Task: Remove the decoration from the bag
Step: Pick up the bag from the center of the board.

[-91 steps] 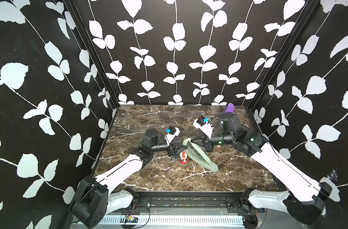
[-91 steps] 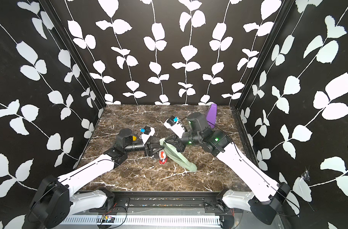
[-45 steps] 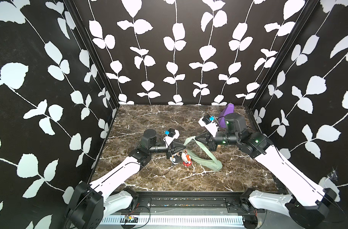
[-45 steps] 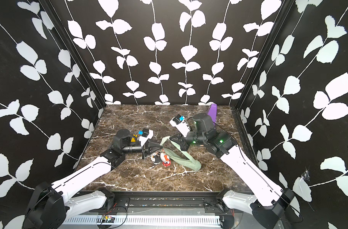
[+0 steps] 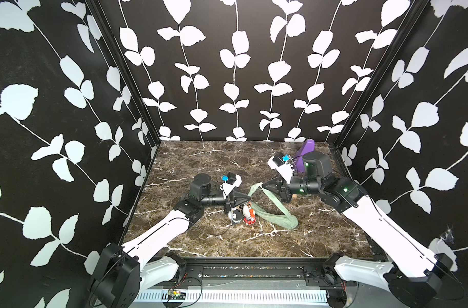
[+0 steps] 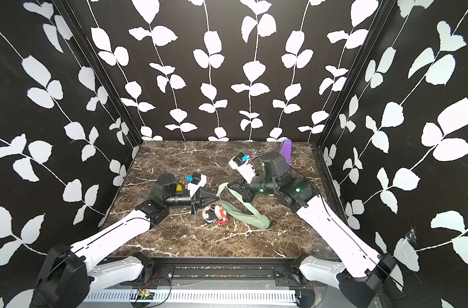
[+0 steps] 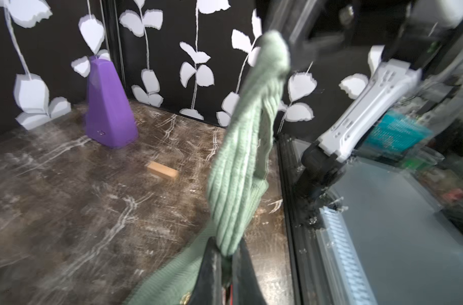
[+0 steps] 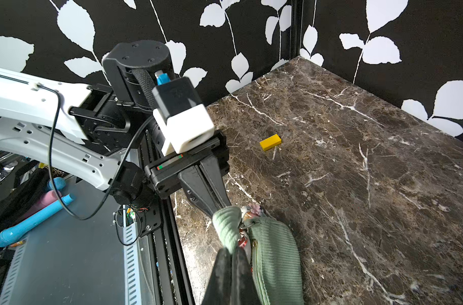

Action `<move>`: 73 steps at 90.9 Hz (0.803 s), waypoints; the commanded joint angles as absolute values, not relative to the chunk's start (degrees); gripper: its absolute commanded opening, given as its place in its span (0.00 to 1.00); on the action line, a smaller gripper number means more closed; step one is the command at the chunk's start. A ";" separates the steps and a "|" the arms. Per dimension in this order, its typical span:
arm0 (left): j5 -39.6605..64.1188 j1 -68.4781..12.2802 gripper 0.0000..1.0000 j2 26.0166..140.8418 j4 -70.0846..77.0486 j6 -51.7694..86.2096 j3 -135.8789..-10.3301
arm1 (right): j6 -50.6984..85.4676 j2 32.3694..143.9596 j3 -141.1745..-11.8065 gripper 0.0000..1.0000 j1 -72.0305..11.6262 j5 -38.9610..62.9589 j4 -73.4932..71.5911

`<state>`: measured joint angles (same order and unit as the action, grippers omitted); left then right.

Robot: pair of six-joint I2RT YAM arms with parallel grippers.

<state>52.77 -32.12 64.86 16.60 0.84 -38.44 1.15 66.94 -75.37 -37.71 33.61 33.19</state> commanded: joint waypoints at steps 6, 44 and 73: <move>52.03 -32.17 0.00 64.42 15.85 1.12 -38.67 | 2.01 65.62 -75.59 0.00 -37.18 30.04 27.32; 52.68 -32.19 0.00 73.91 32.31 37.30 -44.73 | 12.84 70.81 -67.92 0.00 -36.85 2.46 16.49; 46.66 -32.26 0.00 70.01 10.53 29.48 -50.64 | 18.59 72.34 -60.12 0.49 -30.98 17.13 3.51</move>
<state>48.69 -32.12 74.28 18.85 33.32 -47.37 15.07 74.91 -64.93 -34.02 7.99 15.27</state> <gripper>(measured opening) 0.070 0.474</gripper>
